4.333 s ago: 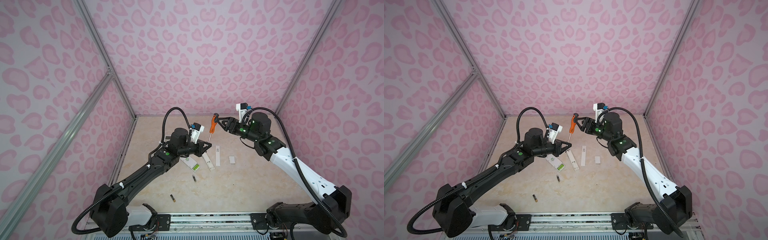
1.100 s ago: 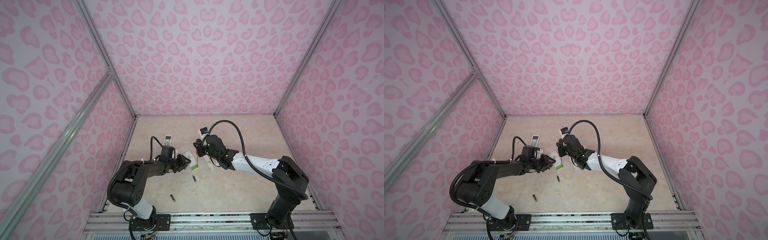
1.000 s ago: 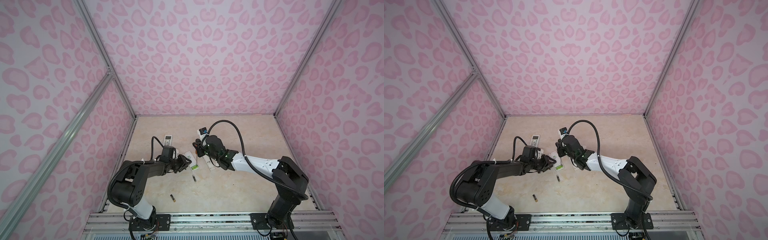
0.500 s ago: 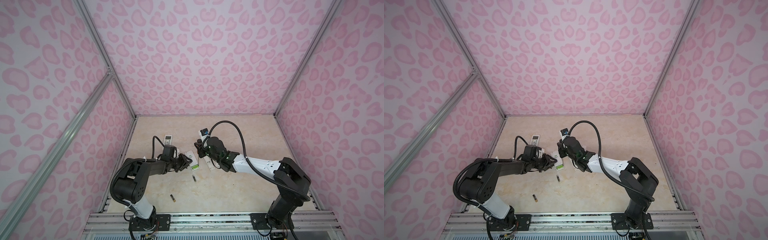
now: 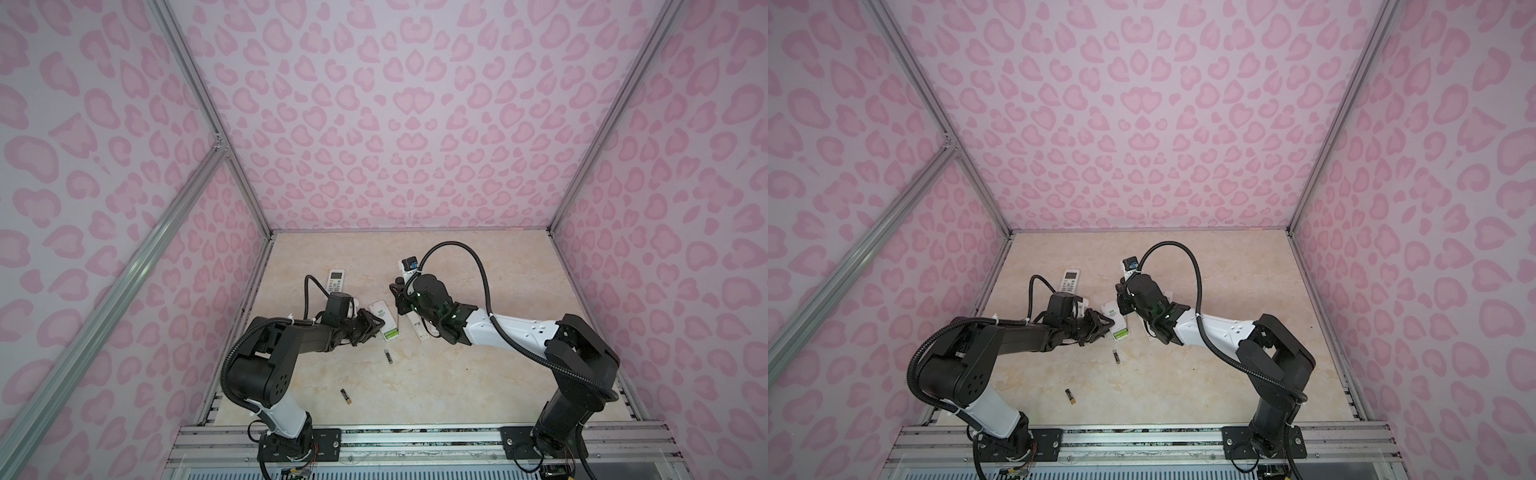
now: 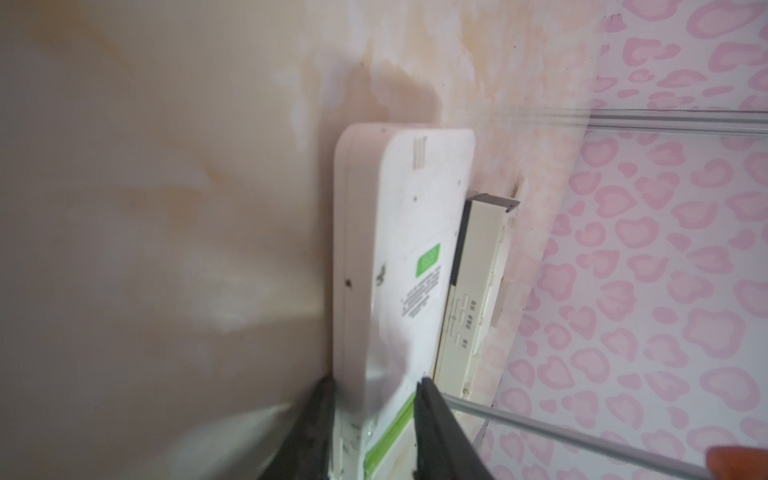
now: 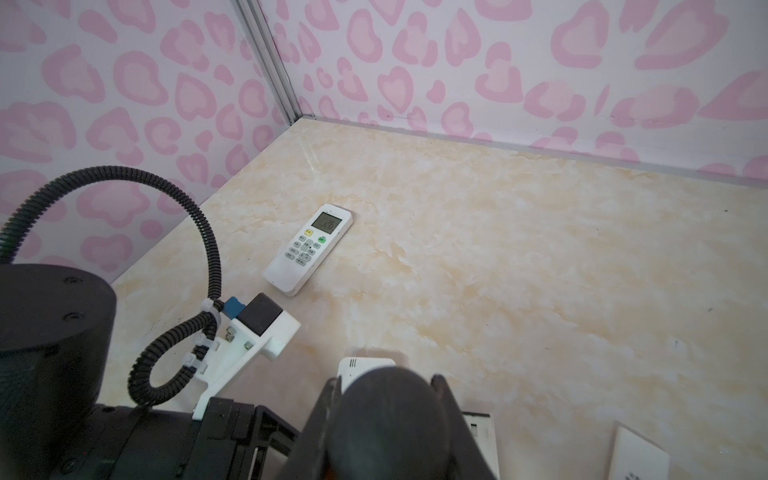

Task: Unload the batteries from the remote control
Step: 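Insert the screwdriver tip into the battery compartment with the right gripper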

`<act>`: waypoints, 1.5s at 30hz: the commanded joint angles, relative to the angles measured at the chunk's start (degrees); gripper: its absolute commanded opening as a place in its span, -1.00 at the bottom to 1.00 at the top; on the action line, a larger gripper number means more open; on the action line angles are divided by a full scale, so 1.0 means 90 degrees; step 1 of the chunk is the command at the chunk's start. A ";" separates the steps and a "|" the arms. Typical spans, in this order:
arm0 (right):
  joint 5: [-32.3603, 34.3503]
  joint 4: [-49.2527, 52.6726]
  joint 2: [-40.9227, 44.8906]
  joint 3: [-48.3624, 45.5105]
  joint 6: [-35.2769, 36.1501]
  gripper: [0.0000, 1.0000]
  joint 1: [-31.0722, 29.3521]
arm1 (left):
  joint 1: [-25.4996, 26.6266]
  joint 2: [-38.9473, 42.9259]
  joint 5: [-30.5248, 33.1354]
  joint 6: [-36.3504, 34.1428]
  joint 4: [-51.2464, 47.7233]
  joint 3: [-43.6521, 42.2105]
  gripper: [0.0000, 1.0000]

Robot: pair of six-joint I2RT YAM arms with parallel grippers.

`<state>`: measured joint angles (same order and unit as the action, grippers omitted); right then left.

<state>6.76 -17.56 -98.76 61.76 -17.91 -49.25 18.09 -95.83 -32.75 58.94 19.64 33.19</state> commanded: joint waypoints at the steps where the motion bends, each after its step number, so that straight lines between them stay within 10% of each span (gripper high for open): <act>1: 0.0194 0.0006 -0.0080 0.0033 -0.0099 -1.00 -0.0006 | 0.0078 -0.0096 0.0136 0.0159 -0.0444 -0.0135 -0.25; 45: 0.0862 0.0663 -0.0038 0.0305 0.0223 -1.00 -0.0205 | 0.0324 -0.0213 0.0329 0.0467 -0.0434 -0.0153 -0.41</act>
<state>14.00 -10.41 -98.43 64.69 -16.25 -51.00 20.88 -97.36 -32.32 63.31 23.22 32.36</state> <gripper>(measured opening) 0.266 0.293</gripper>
